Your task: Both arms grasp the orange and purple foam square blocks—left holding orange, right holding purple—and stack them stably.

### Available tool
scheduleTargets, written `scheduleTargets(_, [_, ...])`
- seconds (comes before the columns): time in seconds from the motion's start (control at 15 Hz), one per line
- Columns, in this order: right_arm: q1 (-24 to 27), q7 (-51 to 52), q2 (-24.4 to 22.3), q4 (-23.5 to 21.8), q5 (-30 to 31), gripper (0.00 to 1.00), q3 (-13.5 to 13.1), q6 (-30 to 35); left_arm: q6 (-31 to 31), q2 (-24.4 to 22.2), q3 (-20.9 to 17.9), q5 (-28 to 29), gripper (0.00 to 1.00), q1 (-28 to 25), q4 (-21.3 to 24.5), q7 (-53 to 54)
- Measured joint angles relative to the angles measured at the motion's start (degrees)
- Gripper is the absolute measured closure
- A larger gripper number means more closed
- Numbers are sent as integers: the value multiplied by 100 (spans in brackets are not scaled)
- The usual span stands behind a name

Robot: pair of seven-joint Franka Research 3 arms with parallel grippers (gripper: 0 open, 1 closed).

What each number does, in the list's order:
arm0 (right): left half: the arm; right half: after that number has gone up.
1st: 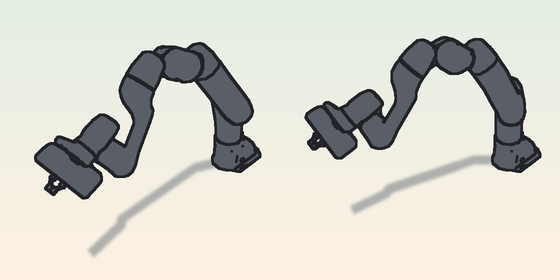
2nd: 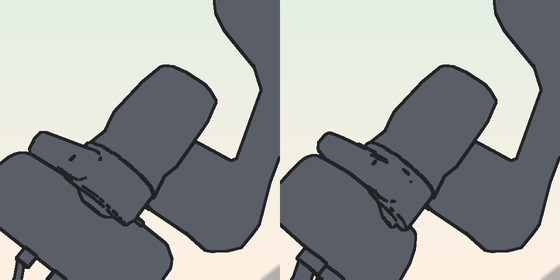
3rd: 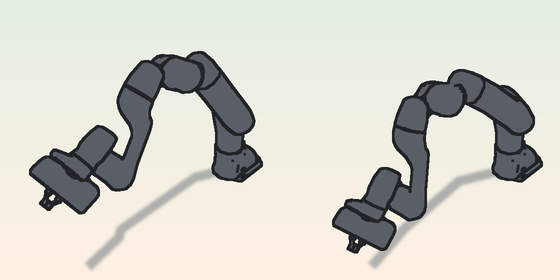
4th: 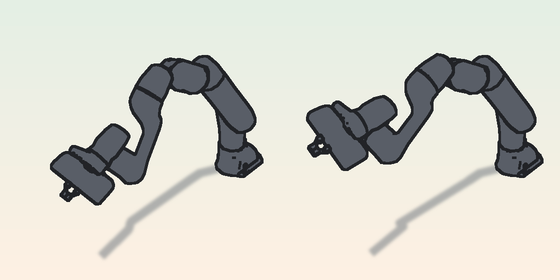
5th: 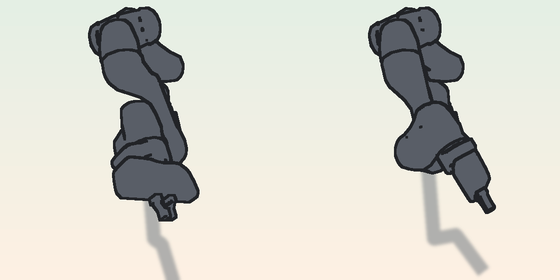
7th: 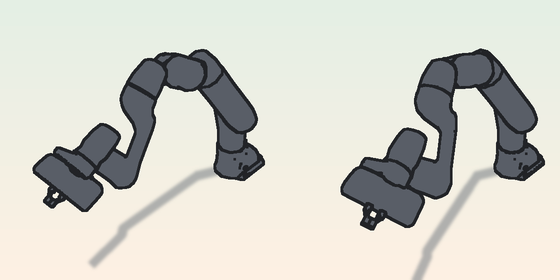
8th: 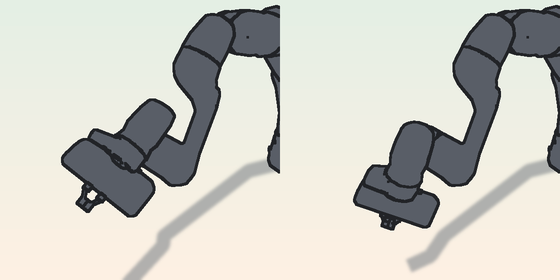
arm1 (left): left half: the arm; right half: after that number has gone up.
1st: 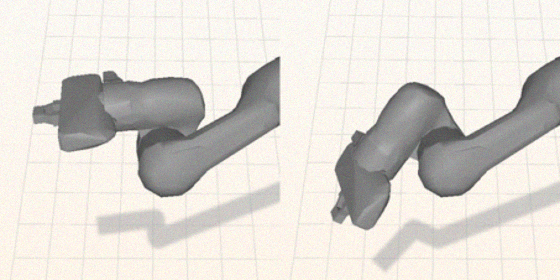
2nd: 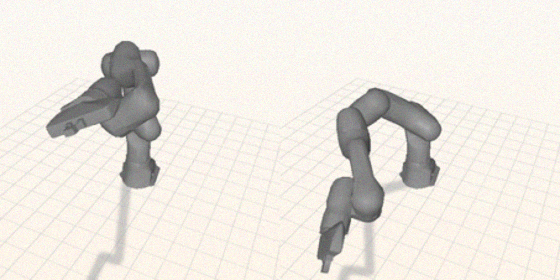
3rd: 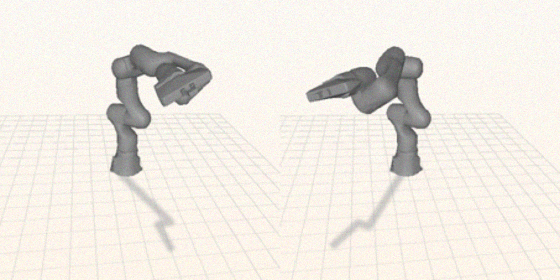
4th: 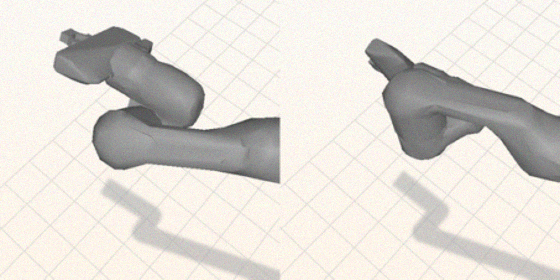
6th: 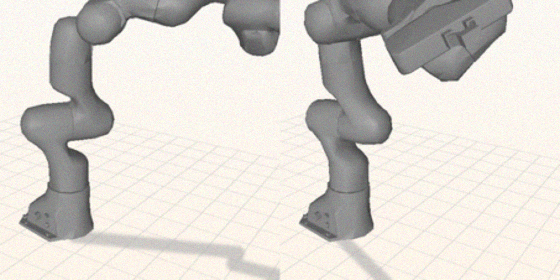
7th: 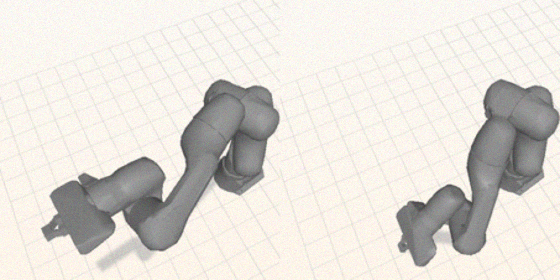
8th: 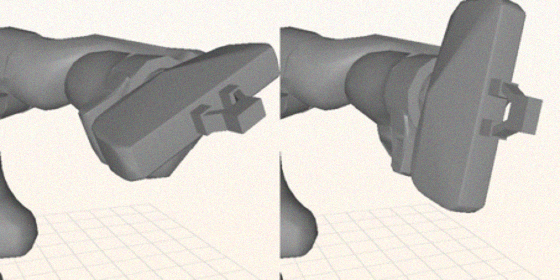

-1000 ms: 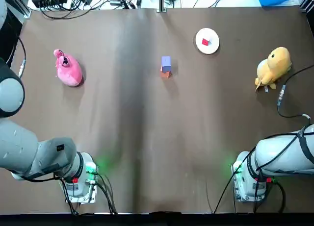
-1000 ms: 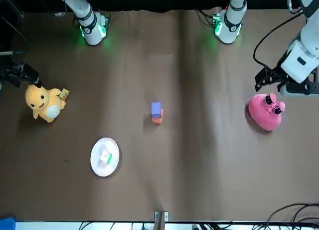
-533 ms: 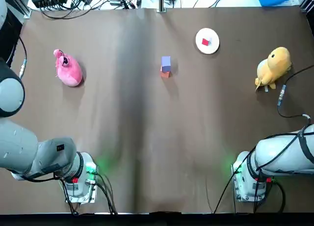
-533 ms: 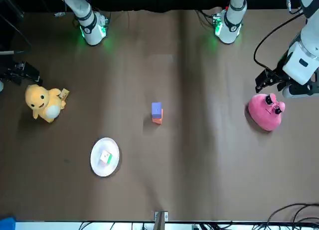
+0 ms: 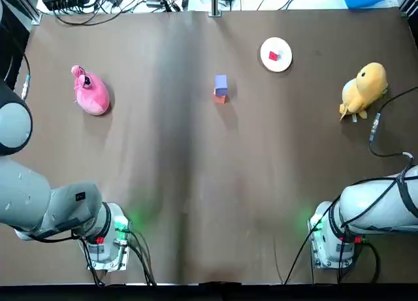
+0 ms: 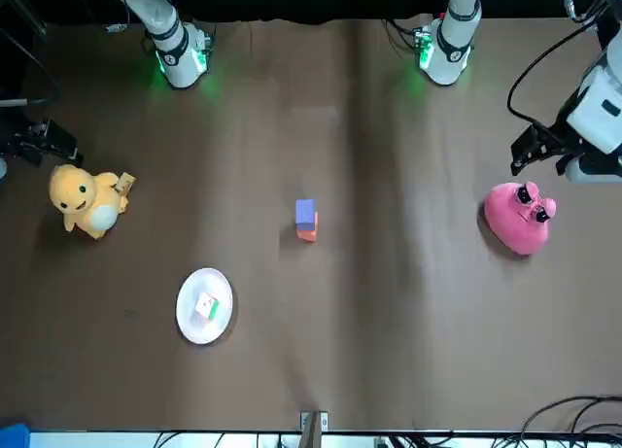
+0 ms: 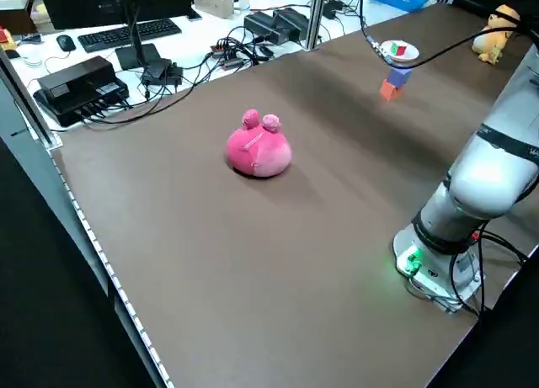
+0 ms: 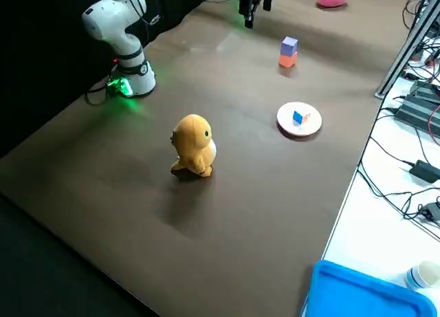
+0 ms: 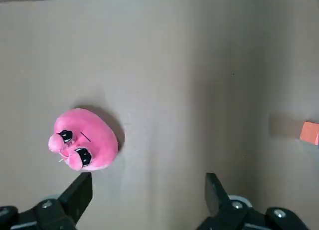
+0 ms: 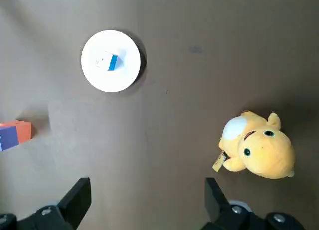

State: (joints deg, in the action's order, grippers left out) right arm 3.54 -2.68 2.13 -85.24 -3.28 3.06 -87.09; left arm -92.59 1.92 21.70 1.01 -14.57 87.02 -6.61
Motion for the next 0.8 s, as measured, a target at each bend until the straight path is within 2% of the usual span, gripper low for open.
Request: scheduleTargets(0.8, [0,0,0,0,0,0,0,1,64,3,-50,1,0,-10,-125,113])
